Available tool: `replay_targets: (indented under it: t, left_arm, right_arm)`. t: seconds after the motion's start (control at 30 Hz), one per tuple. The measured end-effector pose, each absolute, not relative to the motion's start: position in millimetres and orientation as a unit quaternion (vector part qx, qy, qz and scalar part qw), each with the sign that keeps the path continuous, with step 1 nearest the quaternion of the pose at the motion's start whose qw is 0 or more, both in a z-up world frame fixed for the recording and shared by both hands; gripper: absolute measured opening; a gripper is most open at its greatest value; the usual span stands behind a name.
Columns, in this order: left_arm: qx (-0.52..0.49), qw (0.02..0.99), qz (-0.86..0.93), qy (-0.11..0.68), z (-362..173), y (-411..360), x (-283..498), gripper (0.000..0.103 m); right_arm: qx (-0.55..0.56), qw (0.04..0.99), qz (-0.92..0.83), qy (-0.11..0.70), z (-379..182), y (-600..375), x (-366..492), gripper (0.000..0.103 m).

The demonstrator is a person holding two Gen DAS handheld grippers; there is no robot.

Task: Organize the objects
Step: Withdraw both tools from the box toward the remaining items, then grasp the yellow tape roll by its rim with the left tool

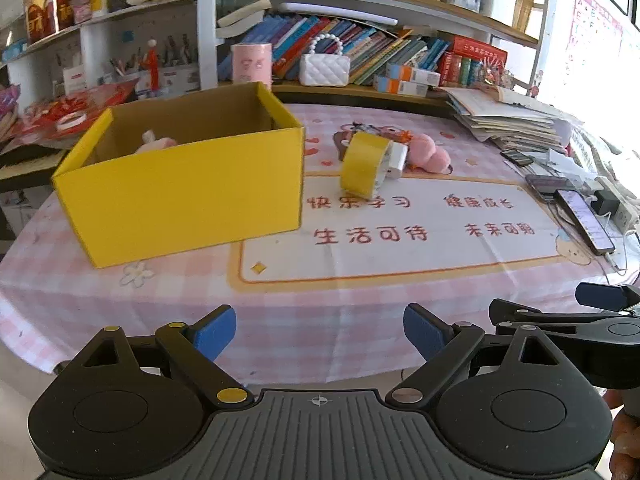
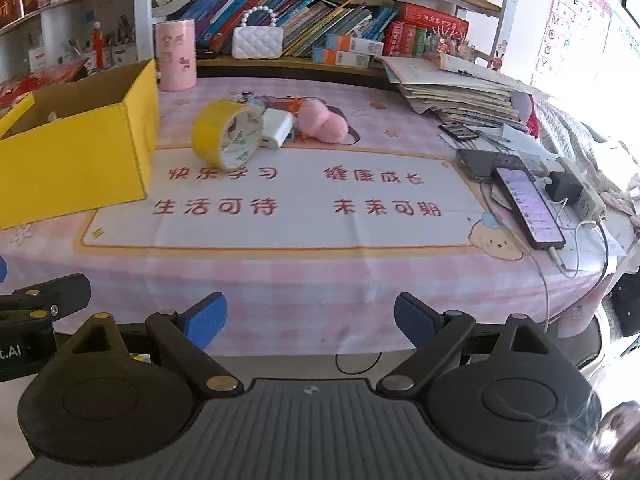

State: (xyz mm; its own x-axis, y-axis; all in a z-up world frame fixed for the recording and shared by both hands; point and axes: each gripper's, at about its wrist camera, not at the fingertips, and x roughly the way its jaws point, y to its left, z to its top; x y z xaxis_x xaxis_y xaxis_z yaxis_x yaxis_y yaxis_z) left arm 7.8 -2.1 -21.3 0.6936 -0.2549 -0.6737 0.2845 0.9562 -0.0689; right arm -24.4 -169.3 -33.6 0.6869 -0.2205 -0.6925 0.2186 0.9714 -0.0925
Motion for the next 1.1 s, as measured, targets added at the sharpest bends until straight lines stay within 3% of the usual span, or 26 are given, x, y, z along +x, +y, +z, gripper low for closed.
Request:
replay_targets:
  t: [0.83, 1.1]
  left_arm:
    - [0.039, 0.924, -0.158, 0.347, -11, -87, 95, 0.09]
    - [0.051, 0.93, -0.147, 0.334, -10, -118, 123, 0.078]
  right_arm:
    - [0.0, 0.925, -0.106, 0.364, -23, -249, 79, 0.091]
    - [-0.001, 0.931, -0.087, 0.354, -20, -278, 108, 0.089]
